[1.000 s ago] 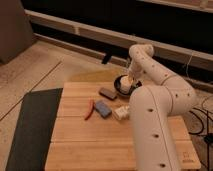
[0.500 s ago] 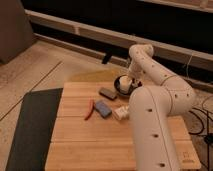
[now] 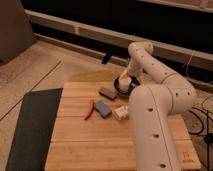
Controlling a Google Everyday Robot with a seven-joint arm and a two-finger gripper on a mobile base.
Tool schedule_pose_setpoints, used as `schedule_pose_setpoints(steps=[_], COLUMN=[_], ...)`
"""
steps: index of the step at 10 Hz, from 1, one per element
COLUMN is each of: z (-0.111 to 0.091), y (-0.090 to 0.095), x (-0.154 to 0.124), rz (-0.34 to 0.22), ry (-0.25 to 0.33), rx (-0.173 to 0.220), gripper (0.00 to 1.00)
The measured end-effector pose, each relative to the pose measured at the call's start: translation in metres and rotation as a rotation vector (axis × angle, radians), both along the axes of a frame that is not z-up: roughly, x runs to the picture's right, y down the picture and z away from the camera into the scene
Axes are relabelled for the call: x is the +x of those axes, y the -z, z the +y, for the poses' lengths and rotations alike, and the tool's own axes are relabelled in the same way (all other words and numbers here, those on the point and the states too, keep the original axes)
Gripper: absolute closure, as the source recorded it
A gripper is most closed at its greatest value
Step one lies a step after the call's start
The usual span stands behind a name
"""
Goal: Place the ceramic cup in the ceramic bowl
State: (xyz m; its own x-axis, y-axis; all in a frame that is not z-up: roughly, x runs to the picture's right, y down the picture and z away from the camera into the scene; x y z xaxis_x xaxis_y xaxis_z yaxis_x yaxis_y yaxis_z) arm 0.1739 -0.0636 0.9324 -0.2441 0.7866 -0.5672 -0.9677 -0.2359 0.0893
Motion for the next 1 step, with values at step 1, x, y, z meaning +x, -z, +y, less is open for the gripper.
schedule_pose_setpoints(steps=[1], z=[-0.0076], y=[0.0078], x=[-0.0039], rz=[-0.006], ry=[0.005], rx=[0.016], gripper=[0.2])
